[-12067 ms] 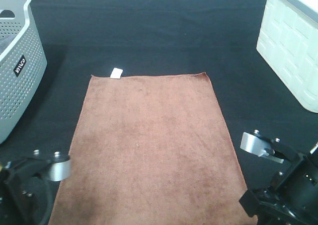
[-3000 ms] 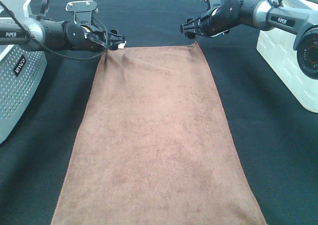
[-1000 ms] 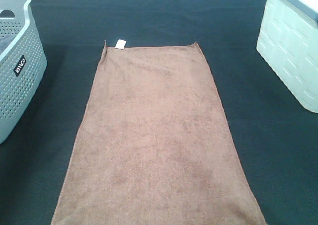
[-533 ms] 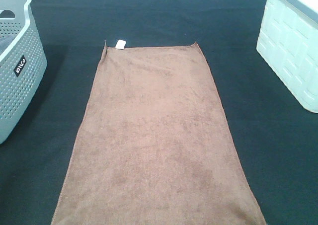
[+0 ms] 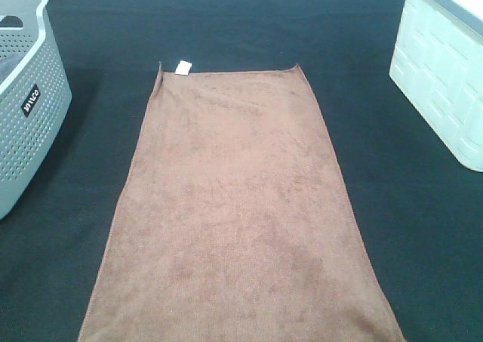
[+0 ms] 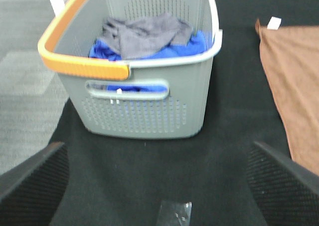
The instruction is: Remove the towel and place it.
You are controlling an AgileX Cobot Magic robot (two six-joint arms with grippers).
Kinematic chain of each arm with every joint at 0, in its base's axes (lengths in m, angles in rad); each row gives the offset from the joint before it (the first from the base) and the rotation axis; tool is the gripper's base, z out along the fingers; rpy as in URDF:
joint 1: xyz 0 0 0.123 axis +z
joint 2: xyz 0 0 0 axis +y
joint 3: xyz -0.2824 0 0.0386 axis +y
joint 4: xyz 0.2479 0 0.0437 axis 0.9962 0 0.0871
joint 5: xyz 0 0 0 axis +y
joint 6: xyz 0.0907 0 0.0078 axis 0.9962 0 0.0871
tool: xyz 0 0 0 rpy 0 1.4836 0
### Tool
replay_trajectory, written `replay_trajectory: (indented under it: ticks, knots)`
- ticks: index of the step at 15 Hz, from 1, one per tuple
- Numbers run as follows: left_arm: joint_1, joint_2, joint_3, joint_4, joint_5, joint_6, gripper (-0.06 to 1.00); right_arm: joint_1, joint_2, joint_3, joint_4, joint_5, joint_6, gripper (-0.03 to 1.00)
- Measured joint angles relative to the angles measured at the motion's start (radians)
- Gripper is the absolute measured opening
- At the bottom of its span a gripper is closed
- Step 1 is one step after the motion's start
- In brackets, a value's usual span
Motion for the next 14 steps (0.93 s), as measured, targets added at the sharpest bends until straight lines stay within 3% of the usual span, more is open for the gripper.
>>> replay_trajectory:
  ticks: [5,14]
  knots:
    - [0.0,-0.001,0.053,-0.083,0.006,0.068,0.9,0.0,0.0,0.149,-0.003,-0.131,-0.051,0.76]
    - [0.0,-0.001,0.053,-0.088,0.004,0.066,0.9,0.0,0.0,0.155,-0.014,-0.15,-0.051,0.76]
